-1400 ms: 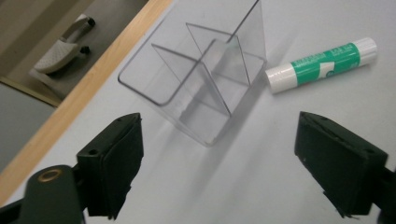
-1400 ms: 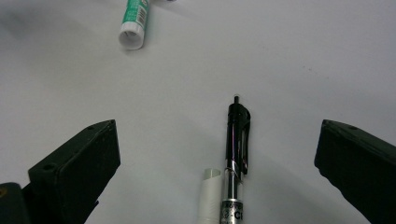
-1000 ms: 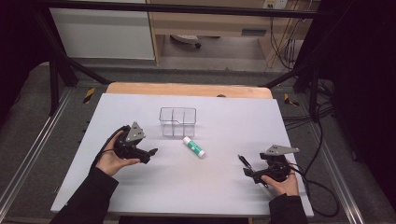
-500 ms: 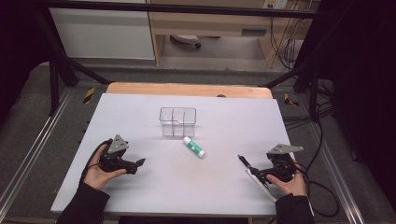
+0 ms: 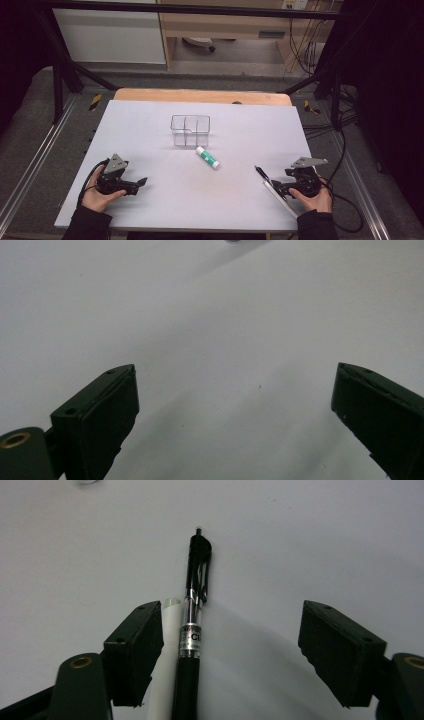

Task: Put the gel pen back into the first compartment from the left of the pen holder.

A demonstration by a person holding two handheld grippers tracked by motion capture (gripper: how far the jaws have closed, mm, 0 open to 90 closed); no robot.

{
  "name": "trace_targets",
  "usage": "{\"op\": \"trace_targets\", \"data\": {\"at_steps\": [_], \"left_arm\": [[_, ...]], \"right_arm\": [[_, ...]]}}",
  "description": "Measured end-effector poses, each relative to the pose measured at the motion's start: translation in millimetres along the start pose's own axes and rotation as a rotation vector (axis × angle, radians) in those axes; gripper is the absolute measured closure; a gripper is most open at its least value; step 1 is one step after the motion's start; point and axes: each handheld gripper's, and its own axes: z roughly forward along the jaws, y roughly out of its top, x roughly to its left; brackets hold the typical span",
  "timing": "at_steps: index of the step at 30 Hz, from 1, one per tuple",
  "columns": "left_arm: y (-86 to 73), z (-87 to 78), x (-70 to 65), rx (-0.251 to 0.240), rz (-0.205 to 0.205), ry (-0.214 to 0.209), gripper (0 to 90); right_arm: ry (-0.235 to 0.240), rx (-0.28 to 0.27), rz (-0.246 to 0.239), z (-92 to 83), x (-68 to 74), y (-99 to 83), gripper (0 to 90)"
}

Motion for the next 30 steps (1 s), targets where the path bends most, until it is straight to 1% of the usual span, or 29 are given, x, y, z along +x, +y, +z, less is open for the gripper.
{"op": "trace_targets", "data": {"at_steps": [2,3,4,6,8,11,14,17,24,30], "left_arm": [[-2.6,-2.0,0.7,-0.001,0.000,0.002,4.8],[-3.9,-2.7,1.4,0.001,-0.002,0.002,4.8],[-5.1,-3.5,2.0,0.001,-0.002,0.009,4.8],[-6.6,-4.4,3.1,-0.003,-0.010,0.007,4.8],[-7.2,-4.2,3.7,-0.006,-0.016,0.003,4.8],[-7.3,-3.3,3.3,0.000,-0.010,0.007,4.8],[-8.2,-3.0,2.7,0.003,-0.013,0.008,4.8],[-9.0,-2.2,3.4,0.007,-0.014,0.007,4.8],[-9.4,-1.4,2.8,0.013,-0.010,0.011,4.8],[-9.3,-0.9,1.3,0.018,-0.004,0.013,4.8]], "right_arm": [[0.000,0.012,-0.010,-0.1,0.6,-1.0,32.3],[-0.011,0.029,-0.021,0.0,2.3,-2.2,35.7],[-0.011,0.029,-0.021,0.0,2.3,-2.2,35.7],[-0.013,0.035,-0.031,-0.2,3.3,-4.1,40.9],[-0.006,0.039,-0.032,-0.5,4.0,-6.1,44.0],[0.006,0.049,-0.046,-1.0,4.9,-8.5,48.2],[0.006,0.048,-0.049,-1.1,5.4,-9.7,52.6],[0.014,0.056,-0.056,0.1,5.8,-10.1,53.5],[0.018,0.059,-0.054,1.3,6.6,-10.8,54.8],[0.025,0.061,-0.056,-0.1,6.2,-11.1,59.0]]}}
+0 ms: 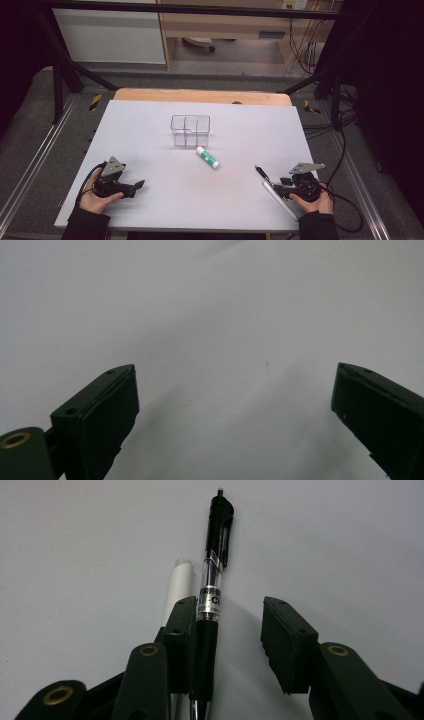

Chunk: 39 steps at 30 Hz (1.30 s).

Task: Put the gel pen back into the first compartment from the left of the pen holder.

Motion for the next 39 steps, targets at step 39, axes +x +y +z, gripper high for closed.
{"op": "trace_targets", "data": {"at_steps": [39], "left_arm": [[2.7,-0.2,-5.1,-0.004,0.017,-0.001,4.9]], "right_arm": [[-0.062,-0.005,0.039,3.0,7.3,-8.8,77.2]]}}
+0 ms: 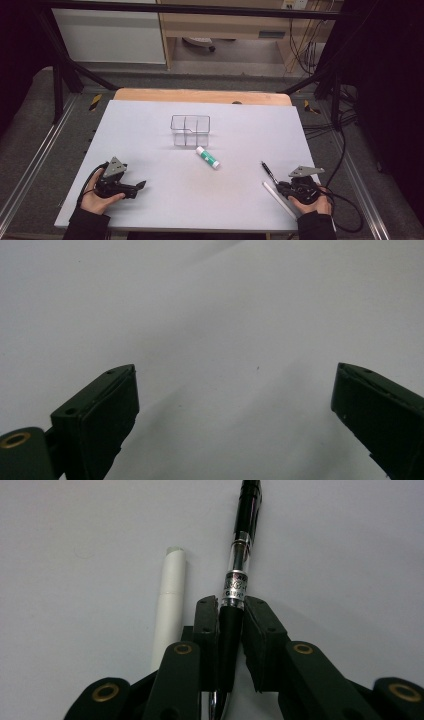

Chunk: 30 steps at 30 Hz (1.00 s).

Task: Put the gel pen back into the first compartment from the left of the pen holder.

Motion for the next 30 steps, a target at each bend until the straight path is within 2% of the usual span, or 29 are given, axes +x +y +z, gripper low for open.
{"op": "trace_targets", "data": {"at_steps": [6,9,17,23,30], "left_arm": [[0.2,0.4,-0.4,0.003,0.003,0.000,4.9],[0.3,0.3,-0.7,0.002,0.002,0.000,4.9],[0.8,0.8,-1.6,-0.003,0.002,-0.004,4.8],[1.7,1.3,-3.3,-0.003,0.006,-0.002,4.8],[3.2,2.8,-6.4,0.004,0.014,-0.016,3.1]], "right_arm": [[0.000,-0.003,0.011,-0.2,-0.5,-0.5,78.7],[0.010,-0.012,0.037,-0.3,-2.7,-1.2,79.7],[0.011,-0.014,0.065,-2.4,-6.4,0.7,80.2],[0.022,-0.035,0.041,-6.3,-6.6,7.2,80.2],[0.056,-0.051,-0.018,-10.2,-0.6,22.7,80.2]]}}
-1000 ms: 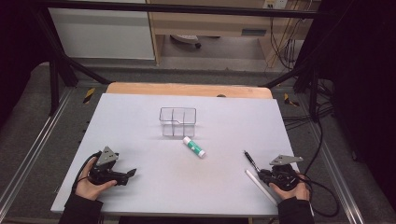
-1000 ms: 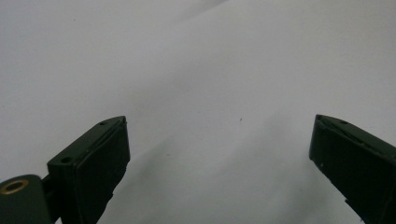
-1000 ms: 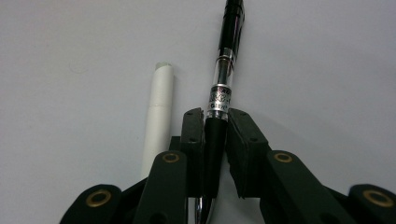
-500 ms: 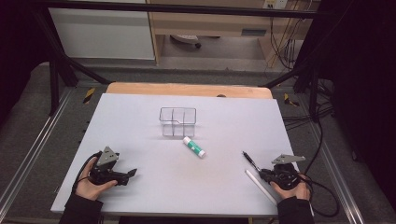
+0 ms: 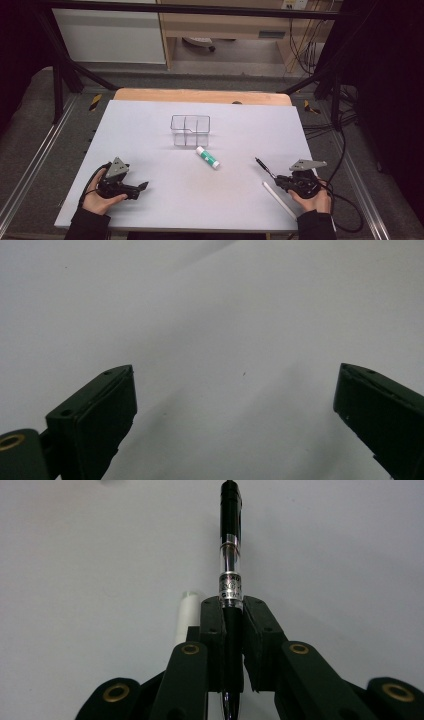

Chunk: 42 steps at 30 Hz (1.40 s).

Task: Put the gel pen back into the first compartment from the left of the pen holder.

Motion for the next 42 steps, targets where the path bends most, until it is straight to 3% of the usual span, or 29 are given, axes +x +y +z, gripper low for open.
{"op": "trace_targets", "data": {"at_steps": [12,22,32,42], "left_arm": [[7.4,4.8,-9.6,0.003,0.020,-0.021,2.4],[15.9,11.2,-23.0,0.013,0.077,-0.043,2.5],[33.4,19.8,-43.3,0.022,0.191,-0.066,3.8],[53.6,25.2,-68.0,0.018,0.341,-0.086,4.1]], "right_arm": [[0.086,0.000,-0.105,9.7,21.5,35.4,80.2],[0.155,0.031,-0.205,21.9,45.3,61.9,80.2],[0.219,0.052,-0.269,29.1,62.9,78.5,80.2],[0.270,0.087,-0.339,39.3,83.8,92.3,80.2]]}}
